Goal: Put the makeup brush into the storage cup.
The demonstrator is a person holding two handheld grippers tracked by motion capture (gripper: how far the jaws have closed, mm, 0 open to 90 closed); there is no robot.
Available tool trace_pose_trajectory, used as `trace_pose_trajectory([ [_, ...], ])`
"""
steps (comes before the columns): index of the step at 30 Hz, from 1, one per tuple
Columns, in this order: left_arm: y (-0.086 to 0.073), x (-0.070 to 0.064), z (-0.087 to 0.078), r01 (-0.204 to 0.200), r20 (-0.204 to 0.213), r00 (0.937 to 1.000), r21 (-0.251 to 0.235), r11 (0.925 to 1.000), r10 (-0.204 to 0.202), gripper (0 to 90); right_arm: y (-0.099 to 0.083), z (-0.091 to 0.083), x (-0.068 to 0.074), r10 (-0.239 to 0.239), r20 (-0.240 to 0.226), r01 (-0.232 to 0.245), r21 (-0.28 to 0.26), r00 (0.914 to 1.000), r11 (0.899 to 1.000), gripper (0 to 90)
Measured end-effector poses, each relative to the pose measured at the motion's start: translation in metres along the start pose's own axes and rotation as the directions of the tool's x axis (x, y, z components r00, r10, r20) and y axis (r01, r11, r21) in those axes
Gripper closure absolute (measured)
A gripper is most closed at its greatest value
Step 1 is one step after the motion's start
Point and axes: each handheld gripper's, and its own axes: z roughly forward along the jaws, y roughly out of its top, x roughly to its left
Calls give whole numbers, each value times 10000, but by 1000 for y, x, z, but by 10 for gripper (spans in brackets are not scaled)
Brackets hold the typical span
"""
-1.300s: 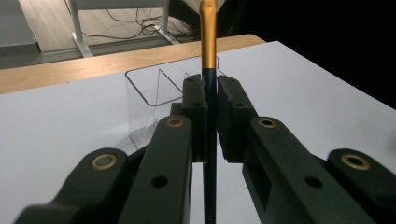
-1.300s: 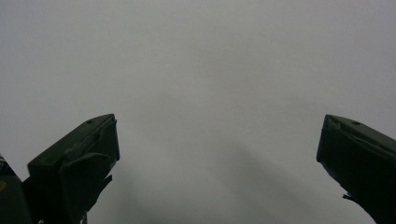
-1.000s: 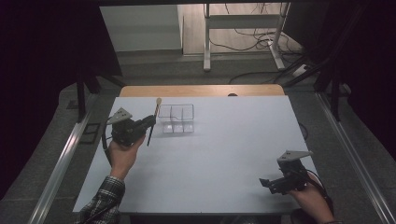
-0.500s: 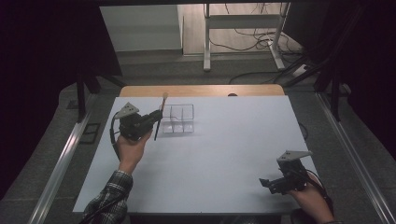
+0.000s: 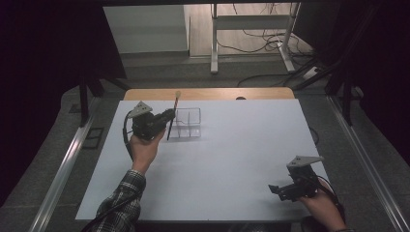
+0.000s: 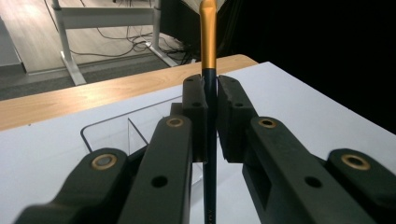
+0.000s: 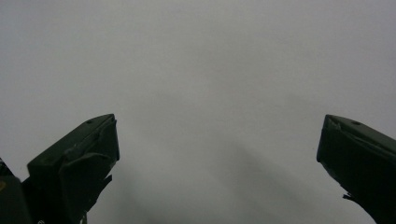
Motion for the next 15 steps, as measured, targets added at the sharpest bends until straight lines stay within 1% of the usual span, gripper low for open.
trace_pose_trajectory([
  [4, 3, 0, 8, -29, -67, 10000, -37, 10000, 29, 826, 0, 0, 0, -10, -13, 10, 12, 10000, 10000, 0],
  [8, 3, 0, 11, -34, -86, 10000, -35, 10000, 33, 826, 0, 0, 0, -10, -22, 10, 13, 10000, 10000, 0],
  [15, 4, 1, 22, -71, -166, 9998, -17, 10000, 70, 826, 0, 0, 0, -23, -25, 23, 30, 10000, 10000, 0],
])
